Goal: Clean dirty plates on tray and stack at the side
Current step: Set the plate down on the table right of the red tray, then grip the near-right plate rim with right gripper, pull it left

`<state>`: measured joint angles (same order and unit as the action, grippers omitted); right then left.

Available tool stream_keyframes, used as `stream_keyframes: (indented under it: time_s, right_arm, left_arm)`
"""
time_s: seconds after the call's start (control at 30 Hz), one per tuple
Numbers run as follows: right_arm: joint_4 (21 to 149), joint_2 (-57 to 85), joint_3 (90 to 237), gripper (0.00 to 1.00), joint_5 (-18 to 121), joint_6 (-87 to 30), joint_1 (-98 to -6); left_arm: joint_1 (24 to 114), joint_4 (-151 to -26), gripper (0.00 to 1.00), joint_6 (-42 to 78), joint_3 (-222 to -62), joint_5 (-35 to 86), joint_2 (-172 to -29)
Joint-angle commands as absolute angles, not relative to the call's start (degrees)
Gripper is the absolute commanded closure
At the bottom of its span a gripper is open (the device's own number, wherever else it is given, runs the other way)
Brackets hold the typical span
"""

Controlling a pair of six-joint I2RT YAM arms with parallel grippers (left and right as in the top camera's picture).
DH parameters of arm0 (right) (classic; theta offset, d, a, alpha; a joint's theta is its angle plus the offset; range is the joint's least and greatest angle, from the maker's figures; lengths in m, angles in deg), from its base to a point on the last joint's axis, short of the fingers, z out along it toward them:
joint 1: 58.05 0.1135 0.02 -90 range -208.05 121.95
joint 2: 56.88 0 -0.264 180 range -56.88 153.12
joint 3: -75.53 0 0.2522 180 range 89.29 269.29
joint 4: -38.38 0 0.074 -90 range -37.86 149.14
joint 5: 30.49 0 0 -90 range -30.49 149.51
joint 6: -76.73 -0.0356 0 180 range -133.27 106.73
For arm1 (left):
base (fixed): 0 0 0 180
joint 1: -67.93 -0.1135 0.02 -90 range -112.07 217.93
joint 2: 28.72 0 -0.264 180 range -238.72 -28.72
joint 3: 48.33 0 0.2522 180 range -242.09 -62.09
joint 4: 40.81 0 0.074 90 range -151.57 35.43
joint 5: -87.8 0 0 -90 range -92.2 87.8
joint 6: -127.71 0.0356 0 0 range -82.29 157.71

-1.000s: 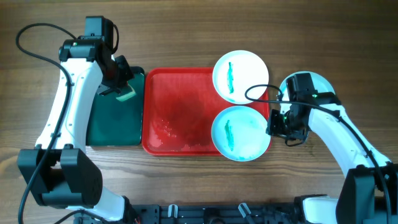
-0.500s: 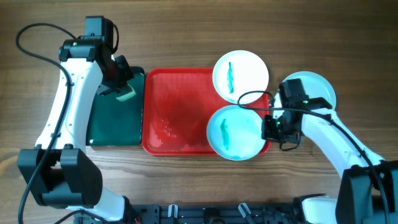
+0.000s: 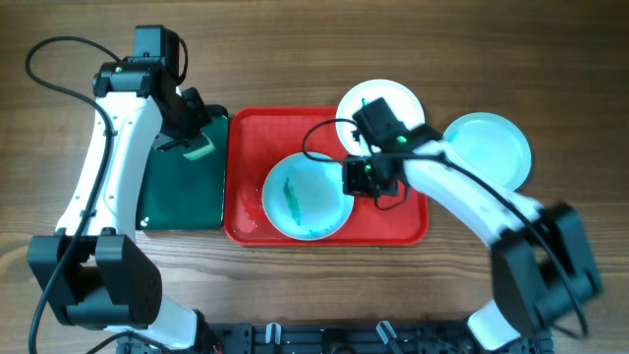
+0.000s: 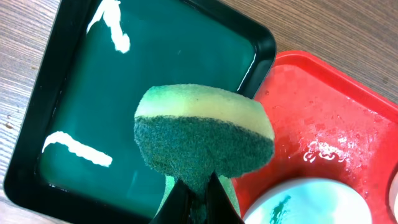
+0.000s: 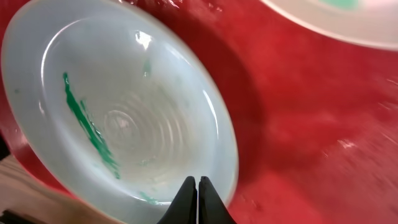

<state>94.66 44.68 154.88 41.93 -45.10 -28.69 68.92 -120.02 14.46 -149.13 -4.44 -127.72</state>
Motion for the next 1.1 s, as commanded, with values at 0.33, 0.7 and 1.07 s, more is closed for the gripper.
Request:
stream_keyframes:
  time_s: [0.33, 0.7, 1.07]
  right_arm:
    - [105.2, 52.4, 165.4, 0.61, 48.4, -31.0, -28.8]
    - [98.6, 56.4, 162.4, 0.86, 48.6, -20.8, -28.7]
    - [101.5, 58.0, 167.9, 0.96, 43.7, -32.9, -28.9]
  left_arm:
    - [69.8, -119.8, 0.96, 14.7, -149.3, 0.4, -128.4]
    - [73.9, -118.6, 0.96, 14.7, -149.3, 0.3, -129.4]
    - [74.0, -118.0, 0.96, 14.7, -149.3, 0.4, -129.4]
